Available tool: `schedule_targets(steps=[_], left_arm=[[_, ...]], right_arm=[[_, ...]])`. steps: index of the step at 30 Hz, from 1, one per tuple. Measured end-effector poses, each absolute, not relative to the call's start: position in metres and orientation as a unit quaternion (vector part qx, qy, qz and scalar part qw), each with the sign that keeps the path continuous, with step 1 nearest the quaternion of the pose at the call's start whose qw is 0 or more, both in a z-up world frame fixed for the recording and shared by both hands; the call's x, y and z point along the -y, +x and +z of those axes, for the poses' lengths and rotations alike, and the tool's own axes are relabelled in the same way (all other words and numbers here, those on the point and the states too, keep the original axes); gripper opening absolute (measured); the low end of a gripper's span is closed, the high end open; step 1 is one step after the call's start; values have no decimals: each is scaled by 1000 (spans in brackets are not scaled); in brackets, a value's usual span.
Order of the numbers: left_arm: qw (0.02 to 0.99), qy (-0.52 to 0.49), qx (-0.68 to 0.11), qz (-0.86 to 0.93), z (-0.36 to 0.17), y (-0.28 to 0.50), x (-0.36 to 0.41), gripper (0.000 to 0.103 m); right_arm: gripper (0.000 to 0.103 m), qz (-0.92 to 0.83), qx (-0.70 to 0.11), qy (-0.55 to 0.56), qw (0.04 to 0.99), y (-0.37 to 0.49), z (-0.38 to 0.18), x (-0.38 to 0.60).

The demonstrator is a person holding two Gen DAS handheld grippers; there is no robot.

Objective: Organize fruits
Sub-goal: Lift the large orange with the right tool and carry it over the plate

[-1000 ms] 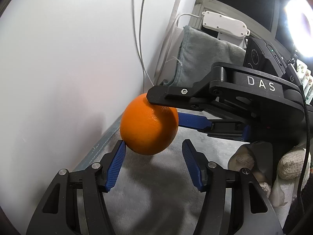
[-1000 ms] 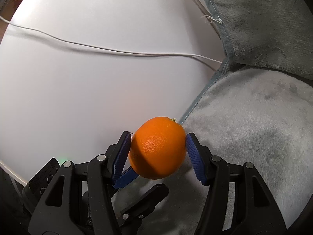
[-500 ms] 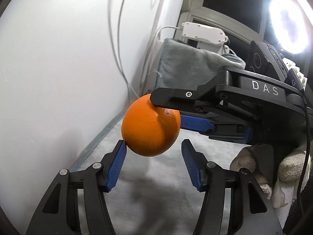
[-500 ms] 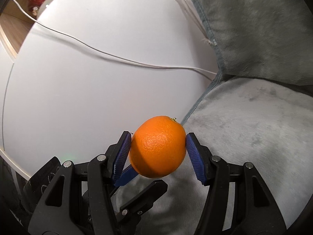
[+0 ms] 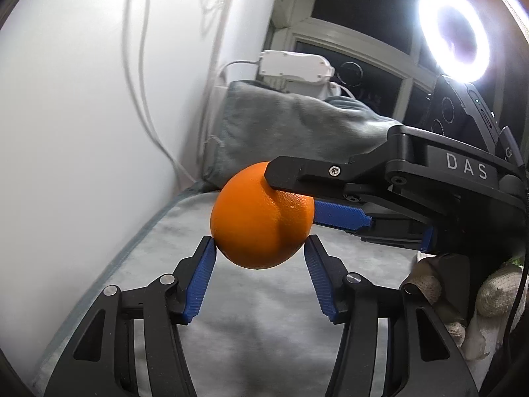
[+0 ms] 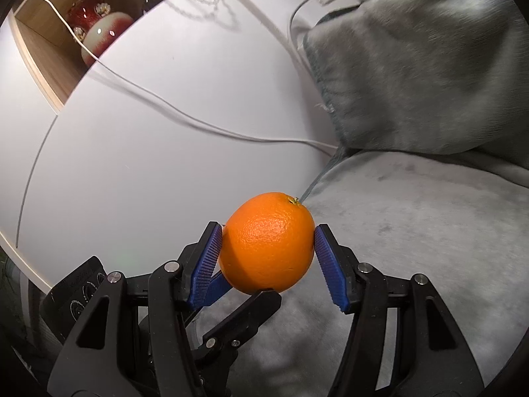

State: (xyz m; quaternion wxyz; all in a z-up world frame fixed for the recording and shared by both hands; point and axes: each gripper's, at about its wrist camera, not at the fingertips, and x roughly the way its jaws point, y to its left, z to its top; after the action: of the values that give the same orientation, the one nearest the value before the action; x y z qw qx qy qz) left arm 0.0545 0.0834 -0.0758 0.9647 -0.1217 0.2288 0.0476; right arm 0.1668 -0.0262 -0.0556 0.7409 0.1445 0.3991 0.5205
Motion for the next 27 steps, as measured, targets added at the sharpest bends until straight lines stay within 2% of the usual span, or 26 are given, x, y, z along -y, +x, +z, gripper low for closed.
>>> schedule_targets(steps=[27], left_arm=[[968,-77,-224,-82,-52,66,35,55]], right_arm=[[61,438,-346,177,811,154,-28,175]])
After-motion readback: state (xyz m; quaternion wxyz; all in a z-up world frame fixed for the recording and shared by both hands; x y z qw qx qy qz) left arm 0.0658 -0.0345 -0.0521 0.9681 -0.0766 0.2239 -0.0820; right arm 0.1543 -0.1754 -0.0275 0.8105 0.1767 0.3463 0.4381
